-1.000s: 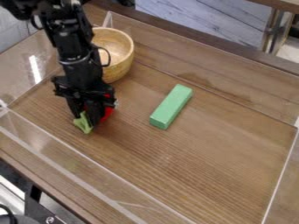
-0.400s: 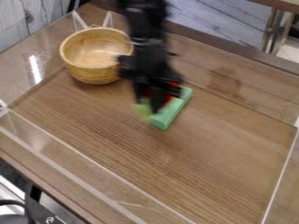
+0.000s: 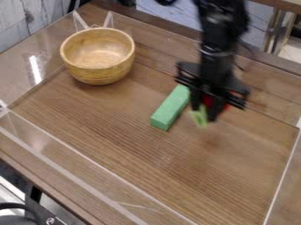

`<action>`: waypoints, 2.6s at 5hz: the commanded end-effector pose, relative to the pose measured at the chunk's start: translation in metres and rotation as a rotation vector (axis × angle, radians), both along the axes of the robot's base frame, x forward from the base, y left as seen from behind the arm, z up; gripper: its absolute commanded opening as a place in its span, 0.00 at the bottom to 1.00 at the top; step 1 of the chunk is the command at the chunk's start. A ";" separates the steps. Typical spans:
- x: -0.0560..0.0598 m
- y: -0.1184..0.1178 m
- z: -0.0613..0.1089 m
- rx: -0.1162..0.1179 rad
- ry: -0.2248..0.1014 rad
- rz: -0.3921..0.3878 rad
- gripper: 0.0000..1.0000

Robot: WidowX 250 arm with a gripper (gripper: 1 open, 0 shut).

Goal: Move the red fruit to the right

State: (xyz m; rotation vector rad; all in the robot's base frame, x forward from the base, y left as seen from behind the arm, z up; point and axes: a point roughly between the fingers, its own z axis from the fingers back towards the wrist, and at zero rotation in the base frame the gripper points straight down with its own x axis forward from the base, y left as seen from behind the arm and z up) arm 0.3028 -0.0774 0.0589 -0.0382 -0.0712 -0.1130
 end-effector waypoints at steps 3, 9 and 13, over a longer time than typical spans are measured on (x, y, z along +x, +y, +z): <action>0.030 -0.027 -0.004 0.022 -0.038 -0.182 0.00; 0.037 0.022 -0.021 0.036 0.037 -0.178 1.00; 0.033 0.011 -0.029 0.047 0.018 -0.127 1.00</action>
